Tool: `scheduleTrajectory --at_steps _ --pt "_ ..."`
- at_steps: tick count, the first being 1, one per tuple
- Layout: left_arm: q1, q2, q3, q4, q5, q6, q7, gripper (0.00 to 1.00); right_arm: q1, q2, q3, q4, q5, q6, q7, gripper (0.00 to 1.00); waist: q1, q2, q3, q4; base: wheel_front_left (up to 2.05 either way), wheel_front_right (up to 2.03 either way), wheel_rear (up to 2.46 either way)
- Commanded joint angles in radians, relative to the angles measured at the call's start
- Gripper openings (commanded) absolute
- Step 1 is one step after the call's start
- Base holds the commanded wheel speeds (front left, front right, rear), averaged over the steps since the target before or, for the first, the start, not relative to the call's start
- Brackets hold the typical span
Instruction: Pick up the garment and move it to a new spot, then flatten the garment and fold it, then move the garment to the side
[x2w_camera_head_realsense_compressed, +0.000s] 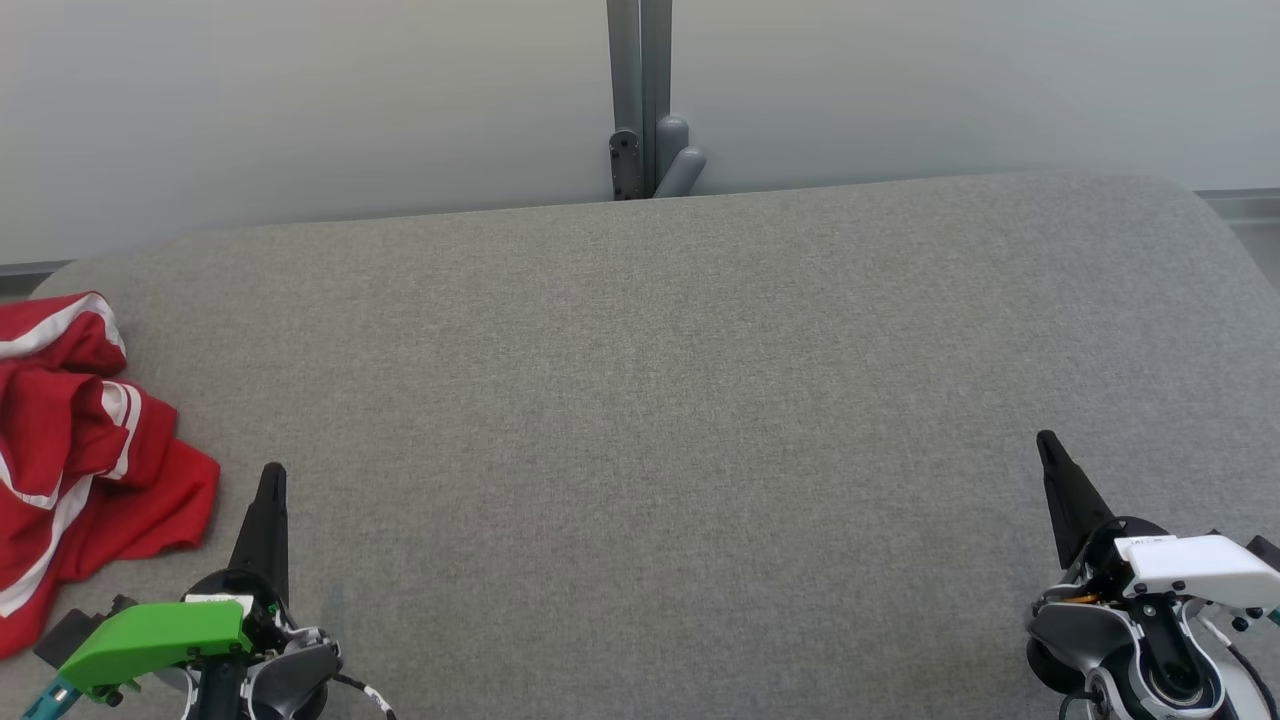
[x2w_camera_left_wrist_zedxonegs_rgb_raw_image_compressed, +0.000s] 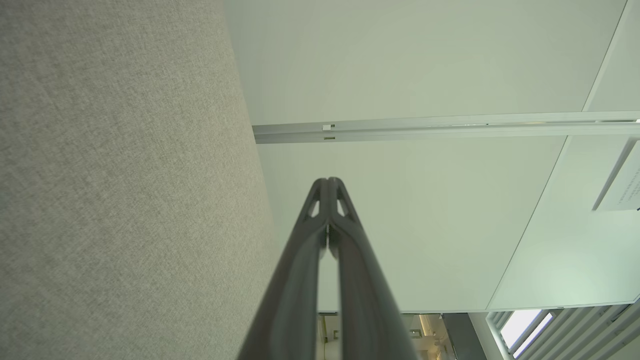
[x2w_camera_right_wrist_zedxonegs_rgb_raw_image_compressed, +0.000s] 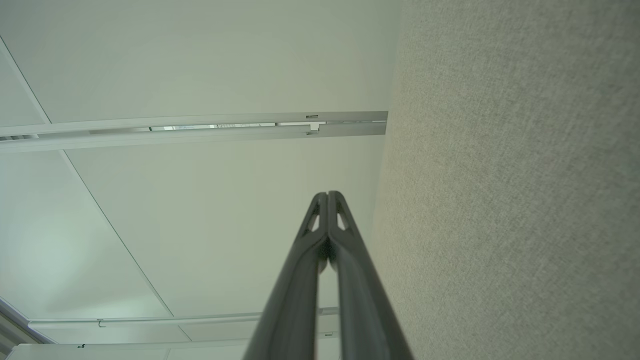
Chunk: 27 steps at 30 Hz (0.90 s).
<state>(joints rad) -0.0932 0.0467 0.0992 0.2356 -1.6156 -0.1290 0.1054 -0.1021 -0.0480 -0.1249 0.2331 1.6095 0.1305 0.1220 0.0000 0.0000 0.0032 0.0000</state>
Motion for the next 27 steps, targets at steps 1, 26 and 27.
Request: scheduleTrajectory --at_steps 1,26,27 --pt "-0.014 0.007 0.004 -0.001 0.000 -0.004 0.004 0.00 0.013 -0.004 -0.003 -0.004 0.007 0.000 0.003 0.00 0.0000 0.0000 0.000 0.000 0.00 0.00 0.00" --pt "-0.014 0.007 0.004 -0.001 0.000 -0.004 0.004 0.00 0.013 -0.004 -0.003 -0.004 0.007 0.000 0.003 0.00 0.0000 0.0000 0.000 0.000 0.00 0.00 0.00" --pt "-0.014 0.007 0.004 -0.001 0.000 -0.004 0.004 0.00 0.013 -0.004 -0.003 -0.004 0.007 0.000 0.003 0.00 0.0000 0.0000 0.000 0.000 0.00 0.00 0.00"
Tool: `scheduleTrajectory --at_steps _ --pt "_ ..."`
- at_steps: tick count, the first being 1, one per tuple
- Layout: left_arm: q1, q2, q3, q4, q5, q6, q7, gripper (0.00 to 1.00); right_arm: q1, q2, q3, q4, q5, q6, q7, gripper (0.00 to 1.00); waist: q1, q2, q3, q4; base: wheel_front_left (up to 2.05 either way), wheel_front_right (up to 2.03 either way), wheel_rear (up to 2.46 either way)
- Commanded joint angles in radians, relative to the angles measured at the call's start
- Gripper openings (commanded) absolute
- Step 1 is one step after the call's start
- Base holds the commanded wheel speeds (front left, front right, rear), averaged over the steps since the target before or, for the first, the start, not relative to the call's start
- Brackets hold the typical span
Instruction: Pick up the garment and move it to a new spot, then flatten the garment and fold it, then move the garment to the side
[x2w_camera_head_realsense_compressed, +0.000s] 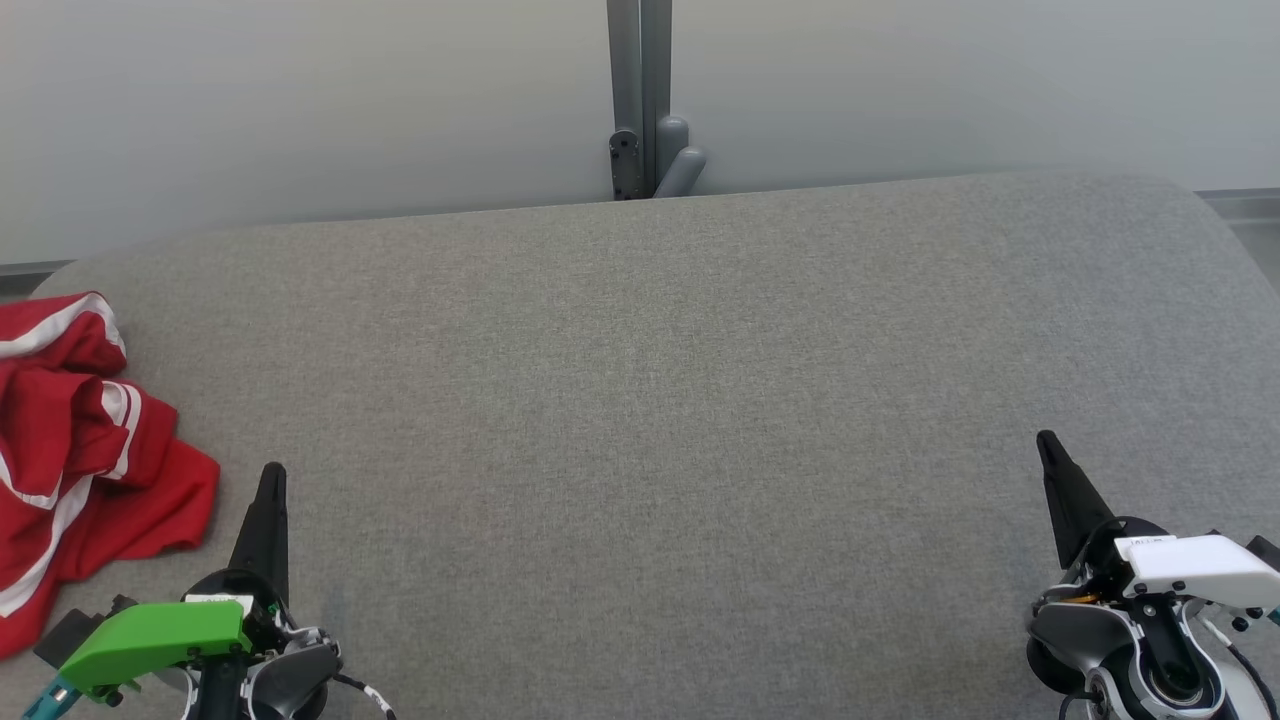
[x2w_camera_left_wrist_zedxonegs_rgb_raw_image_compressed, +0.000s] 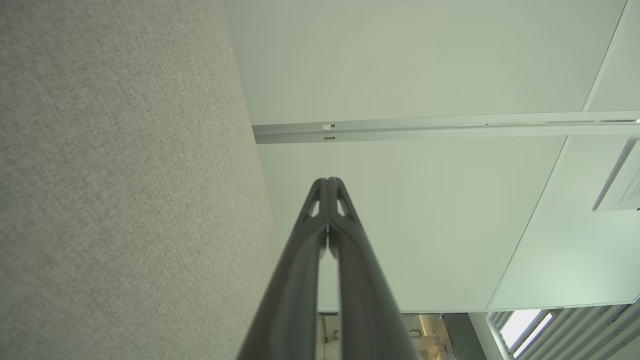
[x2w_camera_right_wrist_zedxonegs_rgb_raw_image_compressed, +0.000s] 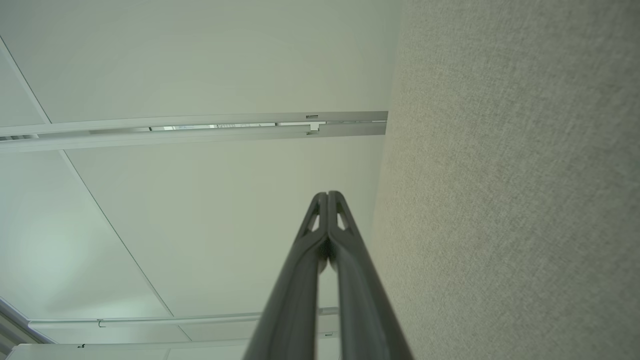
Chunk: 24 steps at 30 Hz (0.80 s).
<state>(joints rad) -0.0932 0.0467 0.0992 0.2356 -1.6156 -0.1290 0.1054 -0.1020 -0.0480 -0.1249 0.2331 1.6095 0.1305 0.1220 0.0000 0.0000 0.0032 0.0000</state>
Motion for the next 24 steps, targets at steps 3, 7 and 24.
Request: scheduleTrajectory --at_steps 3,7,24 --pt "-0.014 0.007 0.004 -0.001 0.000 -0.004 0.004 0.00 0.013 -0.004 -0.003 -0.004 0.007 0.000 0.003 0.00 0.0000 0.0000 0.000 0.000 0.00 0.00 0.00" --pt "-0.014 0.007 0.004 -0.001 0.000 -0.004 0.004 0.00 0.013 -0.004 -0.003 -0.004 0.007 0.000 0.003 0.00 0.0000 0.0000 0.000 0.000 0.00 0.00 0.00" --pt "-0.014 0.007 0.004 -0.001 0.000 -0.004 0.004 0.00 0.013 -0.004 -0.003 -0.004 0.007 0.000 0.003 0.00 0.0000 0.0000 0.000 0.000 0.00 0.00 0.00"
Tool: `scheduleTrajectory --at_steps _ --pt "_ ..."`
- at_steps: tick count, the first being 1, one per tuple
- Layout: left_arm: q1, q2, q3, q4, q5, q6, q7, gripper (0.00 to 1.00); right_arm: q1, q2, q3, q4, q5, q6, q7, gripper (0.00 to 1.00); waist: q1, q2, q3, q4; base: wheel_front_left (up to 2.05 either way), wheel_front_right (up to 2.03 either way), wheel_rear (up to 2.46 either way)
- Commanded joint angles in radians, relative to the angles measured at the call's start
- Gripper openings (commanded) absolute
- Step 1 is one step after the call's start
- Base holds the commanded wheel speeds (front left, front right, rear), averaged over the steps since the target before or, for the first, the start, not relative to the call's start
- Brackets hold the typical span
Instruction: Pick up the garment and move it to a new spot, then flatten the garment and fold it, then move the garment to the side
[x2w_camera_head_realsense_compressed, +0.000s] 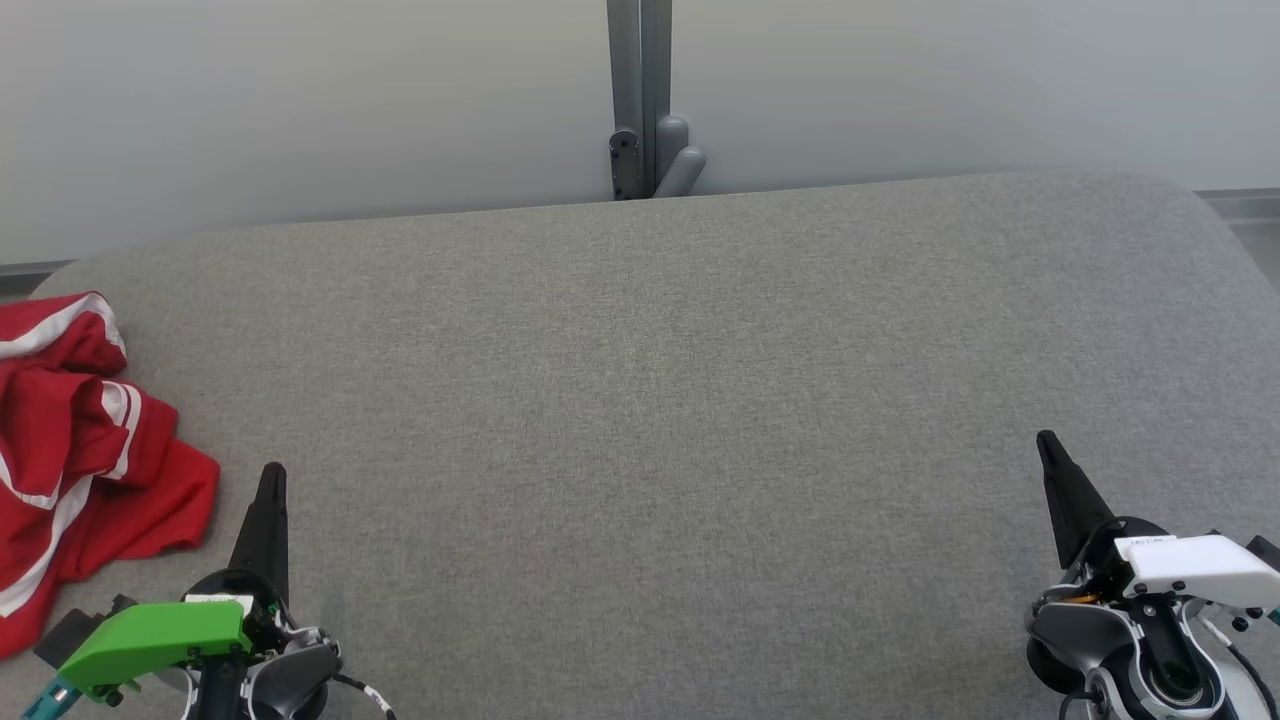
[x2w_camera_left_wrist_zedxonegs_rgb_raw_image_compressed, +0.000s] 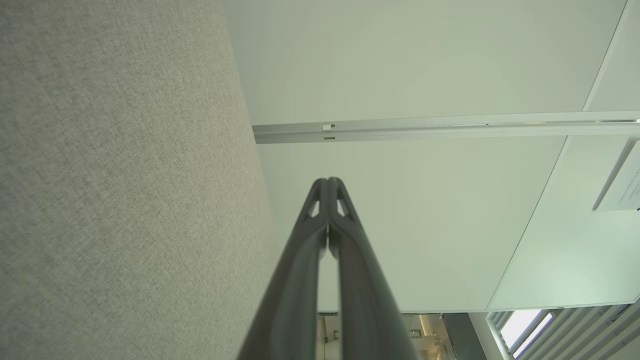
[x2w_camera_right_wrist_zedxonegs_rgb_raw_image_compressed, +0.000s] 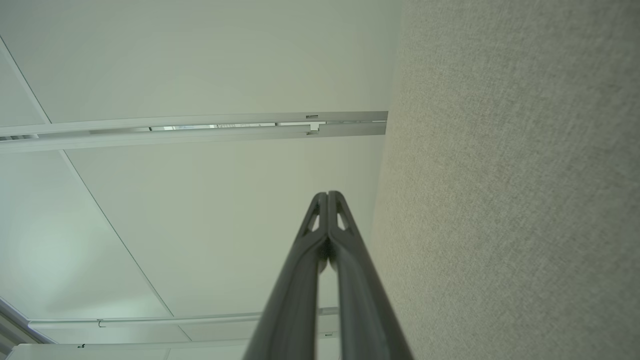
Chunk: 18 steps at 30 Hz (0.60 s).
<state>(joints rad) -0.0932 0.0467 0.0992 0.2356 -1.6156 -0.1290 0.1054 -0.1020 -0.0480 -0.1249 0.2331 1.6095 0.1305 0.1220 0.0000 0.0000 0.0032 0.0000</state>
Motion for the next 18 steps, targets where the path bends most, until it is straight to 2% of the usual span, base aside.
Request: scheduleTrajectory --at_steps 1,18 --pt "-0.014 0.007 0.004 -0.001 0.000 -0.004 0.004 0.00 0.013 -0.004 -0.003 -0.004 0.007 0.000 0.003 0.00 0.0000 0.0000 0.000 0.000 0.00 0.00 0.00" --pt "-0.015 0.007 0.004 -0.001 0.000 -0.004 0.004 0.00 0.013 -0.004 -0.003 -0.004 0.007 0.000 0.003 0.00 0.0000 0.0000 0.000 0.000 0.00 0.00 0.00"
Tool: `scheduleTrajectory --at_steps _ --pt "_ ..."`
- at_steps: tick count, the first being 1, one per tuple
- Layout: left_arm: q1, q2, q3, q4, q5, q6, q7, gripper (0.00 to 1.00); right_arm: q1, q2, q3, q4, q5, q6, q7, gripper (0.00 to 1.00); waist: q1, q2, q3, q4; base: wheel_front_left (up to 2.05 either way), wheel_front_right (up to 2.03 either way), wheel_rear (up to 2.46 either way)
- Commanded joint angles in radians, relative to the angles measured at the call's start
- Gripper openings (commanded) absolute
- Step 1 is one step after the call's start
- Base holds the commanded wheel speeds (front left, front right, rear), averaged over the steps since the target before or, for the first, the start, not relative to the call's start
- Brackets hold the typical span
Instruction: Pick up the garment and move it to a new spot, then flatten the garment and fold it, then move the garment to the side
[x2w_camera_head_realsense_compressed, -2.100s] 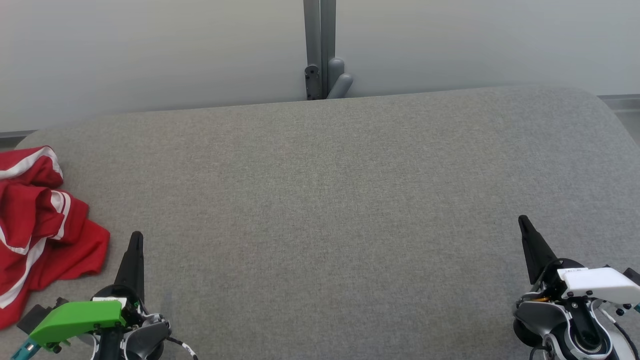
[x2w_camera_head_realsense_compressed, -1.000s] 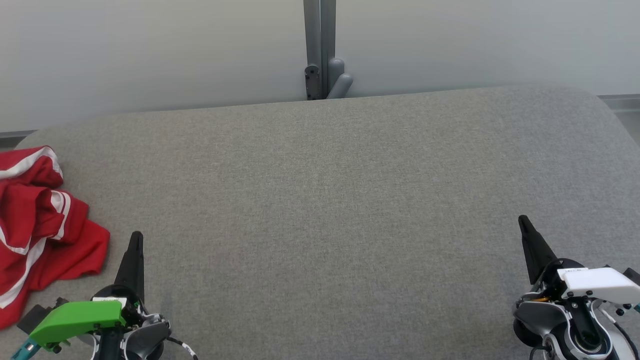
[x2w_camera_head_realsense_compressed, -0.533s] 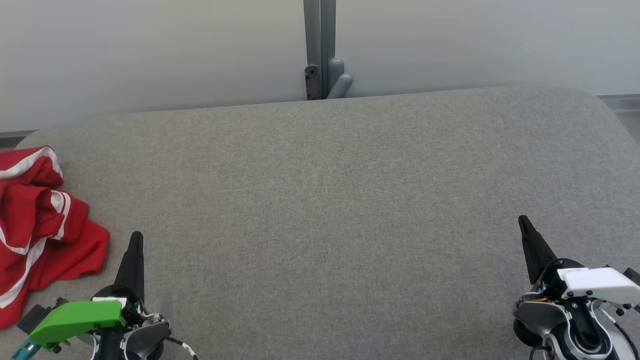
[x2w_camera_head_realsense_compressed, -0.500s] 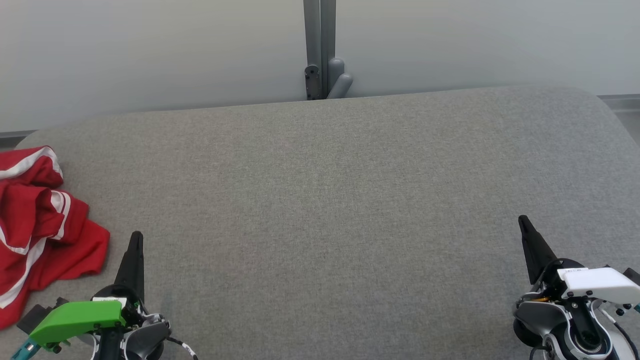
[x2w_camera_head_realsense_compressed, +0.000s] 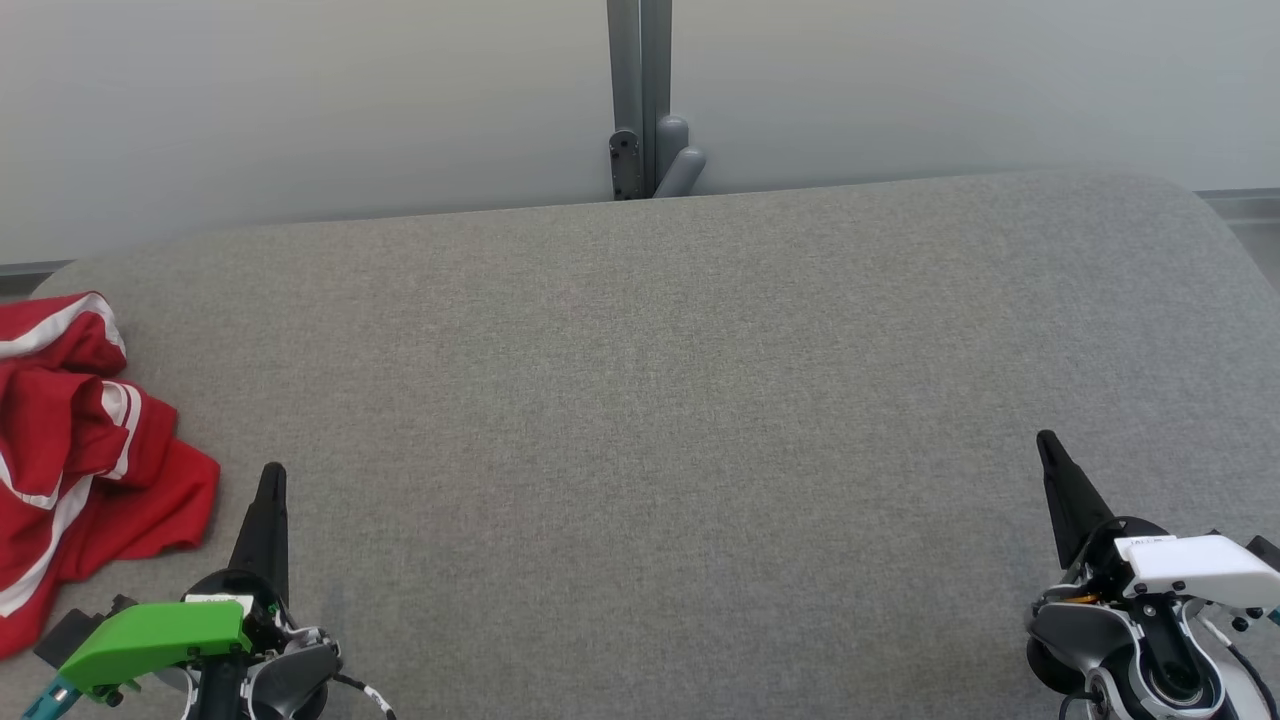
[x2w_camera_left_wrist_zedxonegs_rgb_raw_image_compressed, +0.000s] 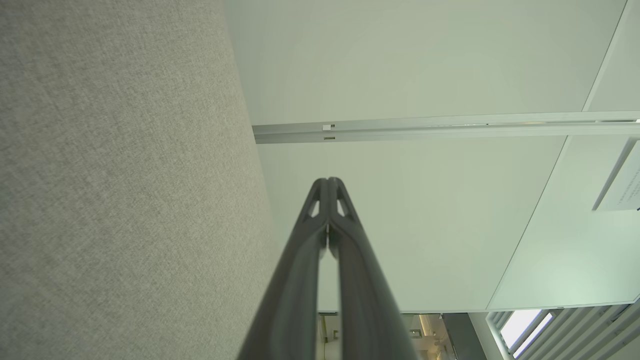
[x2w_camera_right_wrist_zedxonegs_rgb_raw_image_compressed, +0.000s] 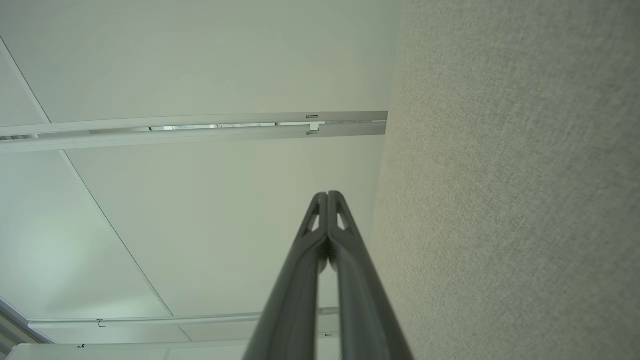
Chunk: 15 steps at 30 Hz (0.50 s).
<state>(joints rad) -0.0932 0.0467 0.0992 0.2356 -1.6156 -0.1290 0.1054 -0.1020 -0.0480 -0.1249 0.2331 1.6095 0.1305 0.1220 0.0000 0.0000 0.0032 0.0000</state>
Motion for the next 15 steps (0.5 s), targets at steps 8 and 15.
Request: scheduleTrajectory --at_steps 8,15 --pt "-0.015 0.007 0.004 -0.001 0.000 -0.004 0.004 0.00 0.013 -0.004 -0.003 -0.004 0.008 0.000 0.003 0.00 0.0000 0.0000 0.000 0.000 0.00 0.00 0.00" --pt "-0.015 0.007 0.004 -0.001 0.000 -0.004 0.004 0.00 0.013 -0.004 -0.003 -0.004 0.008 0.000 0.003 0.00 0.0000 0.0000 0.000 0.000 0.00 0.00 0.00"
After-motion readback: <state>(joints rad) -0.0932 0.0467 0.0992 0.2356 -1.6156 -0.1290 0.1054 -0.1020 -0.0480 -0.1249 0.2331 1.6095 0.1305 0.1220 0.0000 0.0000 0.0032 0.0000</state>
